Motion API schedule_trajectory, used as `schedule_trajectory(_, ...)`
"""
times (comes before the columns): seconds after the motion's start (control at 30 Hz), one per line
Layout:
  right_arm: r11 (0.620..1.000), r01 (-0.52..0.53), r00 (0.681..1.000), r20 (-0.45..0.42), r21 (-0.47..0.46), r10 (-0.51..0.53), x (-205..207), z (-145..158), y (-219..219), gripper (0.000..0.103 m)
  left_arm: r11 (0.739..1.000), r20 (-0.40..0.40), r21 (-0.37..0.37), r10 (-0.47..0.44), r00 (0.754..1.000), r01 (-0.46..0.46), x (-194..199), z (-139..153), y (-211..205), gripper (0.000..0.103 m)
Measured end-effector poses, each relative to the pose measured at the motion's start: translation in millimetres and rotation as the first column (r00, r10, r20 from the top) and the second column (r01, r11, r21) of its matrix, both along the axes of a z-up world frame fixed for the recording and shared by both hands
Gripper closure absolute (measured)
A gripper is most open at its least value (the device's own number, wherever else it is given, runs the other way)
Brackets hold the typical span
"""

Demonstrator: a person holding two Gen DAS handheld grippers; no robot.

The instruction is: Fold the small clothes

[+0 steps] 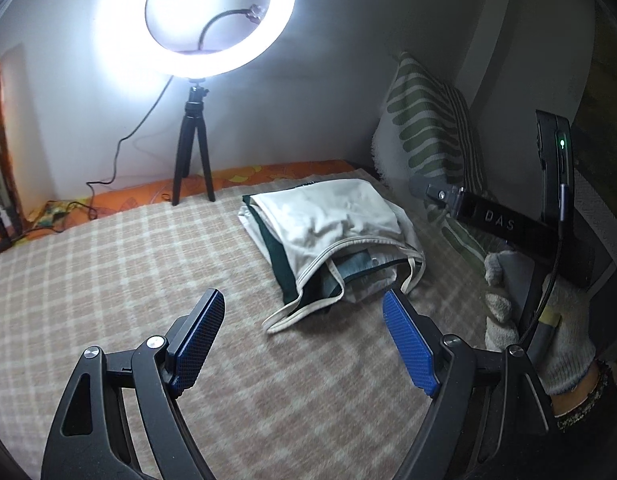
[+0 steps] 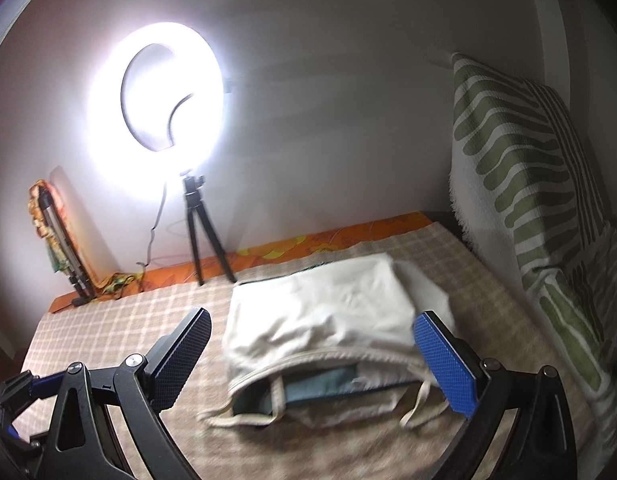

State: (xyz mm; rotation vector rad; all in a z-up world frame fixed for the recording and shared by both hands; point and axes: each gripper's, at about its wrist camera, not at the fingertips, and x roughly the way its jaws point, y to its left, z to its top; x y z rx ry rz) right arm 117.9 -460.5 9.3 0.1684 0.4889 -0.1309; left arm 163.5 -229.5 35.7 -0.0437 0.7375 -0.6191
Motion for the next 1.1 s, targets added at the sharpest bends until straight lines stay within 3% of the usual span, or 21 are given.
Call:
schedule_trajectory(0.3, 0.999, -0.023, 1.000, 0.019, -0.027, 0.023, -49.0, -16.5, 57.1, 0.000, 1.000, 0.034, 0.003, 0.021, 0.999, -0.021, -43.9, -2.4, 41.4, 0.021)
schedule_trajectory(0.53, 1.000, 0.004, 0.999, 0.035, -0.027, -0.003, -74.4, -35.0, 78.2, 0.000, 0.998, 0.082, 0.049, 0.032, 0.996, -0.036, -71.4, -11.5, 58.5, 0.021)
schedule_trajectory(0.67, 0.996, 0.026, 0.999, 0.048, -0.081, -0.022, -79.2, -45.8, 91.0, 0.000, 0.997, 0.106, 0.078, 0.021, 0.994, -0.030, -83.6, -18.0, 60.8, 0.018)
schedule_trajectory(0.83, 0.995, 0.017, 0.998, 0.062, -0.103, -0.011, -81.1, -52.8, 103.5, 0.000, 0.991, 0.081, 0.124, 0.037, 0.996, -0.047, -82.7, -30.1, 60.2, 0.015)
schedule_trajectory(1.1, 0.994, 0.042, 0.995, 0.094, -0.105, -0.032, -76.3, -57.1, 109.6, 0.000, 0.993, 0.002, 0.088, 0.079, 0.997, -0.079, -72.4, -47.3, 72.1, 0.000)
